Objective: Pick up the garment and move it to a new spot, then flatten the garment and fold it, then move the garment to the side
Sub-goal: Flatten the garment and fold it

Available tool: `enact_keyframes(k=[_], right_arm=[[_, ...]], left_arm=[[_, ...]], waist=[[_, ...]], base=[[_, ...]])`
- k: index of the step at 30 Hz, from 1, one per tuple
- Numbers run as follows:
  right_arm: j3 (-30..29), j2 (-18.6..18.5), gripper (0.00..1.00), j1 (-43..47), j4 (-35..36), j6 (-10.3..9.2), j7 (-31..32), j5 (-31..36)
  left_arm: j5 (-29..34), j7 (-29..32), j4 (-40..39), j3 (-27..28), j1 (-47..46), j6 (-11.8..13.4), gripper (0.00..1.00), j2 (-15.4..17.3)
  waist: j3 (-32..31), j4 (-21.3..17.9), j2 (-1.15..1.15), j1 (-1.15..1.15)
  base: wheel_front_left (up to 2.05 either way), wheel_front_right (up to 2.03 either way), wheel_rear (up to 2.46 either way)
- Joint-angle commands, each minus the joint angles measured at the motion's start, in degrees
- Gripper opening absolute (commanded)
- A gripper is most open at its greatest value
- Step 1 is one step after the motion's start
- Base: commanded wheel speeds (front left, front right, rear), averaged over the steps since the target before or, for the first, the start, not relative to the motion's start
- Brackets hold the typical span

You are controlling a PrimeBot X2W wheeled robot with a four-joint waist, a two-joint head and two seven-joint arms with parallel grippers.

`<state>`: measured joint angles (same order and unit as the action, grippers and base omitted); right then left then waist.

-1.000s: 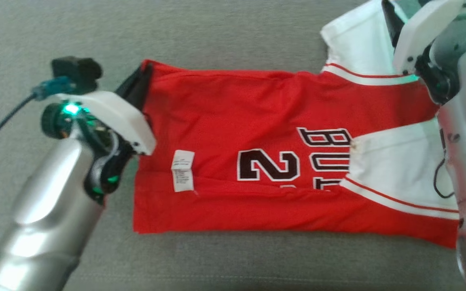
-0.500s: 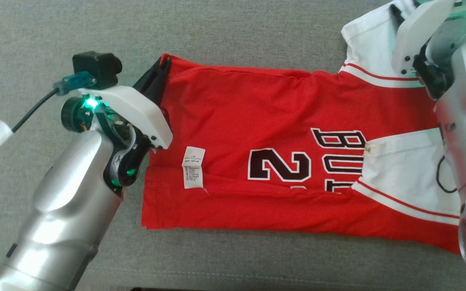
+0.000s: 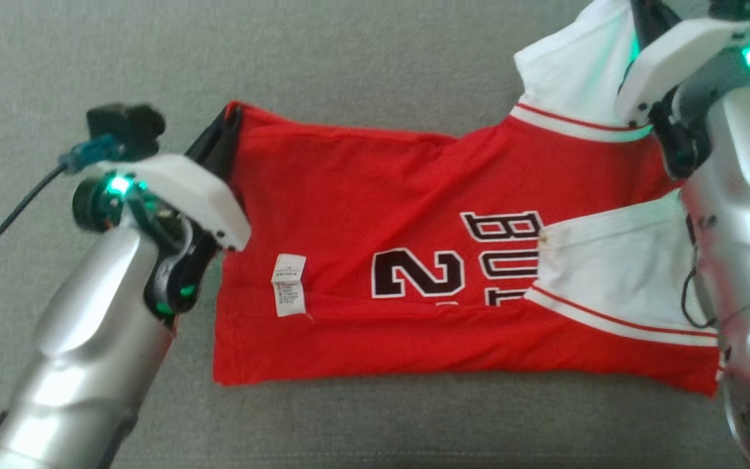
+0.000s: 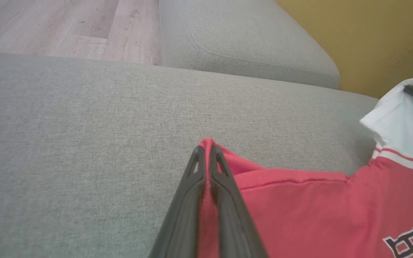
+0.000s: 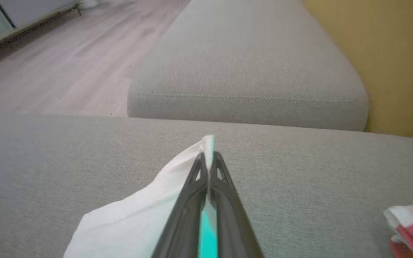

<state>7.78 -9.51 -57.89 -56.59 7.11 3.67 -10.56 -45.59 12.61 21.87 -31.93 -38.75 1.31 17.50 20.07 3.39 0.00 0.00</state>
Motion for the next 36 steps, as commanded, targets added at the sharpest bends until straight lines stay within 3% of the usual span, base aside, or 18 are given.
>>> enact_keyframes(k=[1, 12, 19, 28, 36], right_arm=[[1.42, 0.66, 0.0, 1.34, 2.84, 0.37, -1.33, -1.29], [4.19, -2.94, 0.0, 14.28, 14.61, 0.37, -2.64, -9.32], [2.53, -2.98, 0.0, 22.35, 22.9, 0.37, -2.9, -10.91], [-4.24, 0.45, 0.0, 40.0, 37.51, 0.37, -2.63, -9.12], [-7.37, 4.05, 0.0, 48.93, 43.3, 0.37, -1.04, -7.2]], left_arm=[[-0.9, -0.53, -1.75, 2.89, 0.2, 0.44, 0.0, 2.75], [-4.48, -1.34, -5.31, 7.11, 8.82, 3.74, 0.0, 6.62], [-5.48, -3.67, -9.26, 8.17, 13.88, 4.93, 0.0, 6.66], [-6.93, -8.9, -15.28, 9.05, 25.49, 7.79, 0.0, 4.82], [-7.23, -11.59, -14.14, 7.92, 29.91, 8.26, 0.0, 2.37]], waist=[[-2.6, -1.78, 0.0, 0.0], [-7.69, -5.07, 0.0, 0.0], [-9.34, -5.17, 0.0, 0.0], [-10.55, -4.98, 0.0, 0.0], [-10.31, -4.88, 0.0, 0.0]], base=[[0.0, 0.0, 0.0], [0.0, 0.0, 0.0], [0.0, 0.0, 0.0], [0.0, 0.0, 0.0], [0.0, 0.0, 0.0]])
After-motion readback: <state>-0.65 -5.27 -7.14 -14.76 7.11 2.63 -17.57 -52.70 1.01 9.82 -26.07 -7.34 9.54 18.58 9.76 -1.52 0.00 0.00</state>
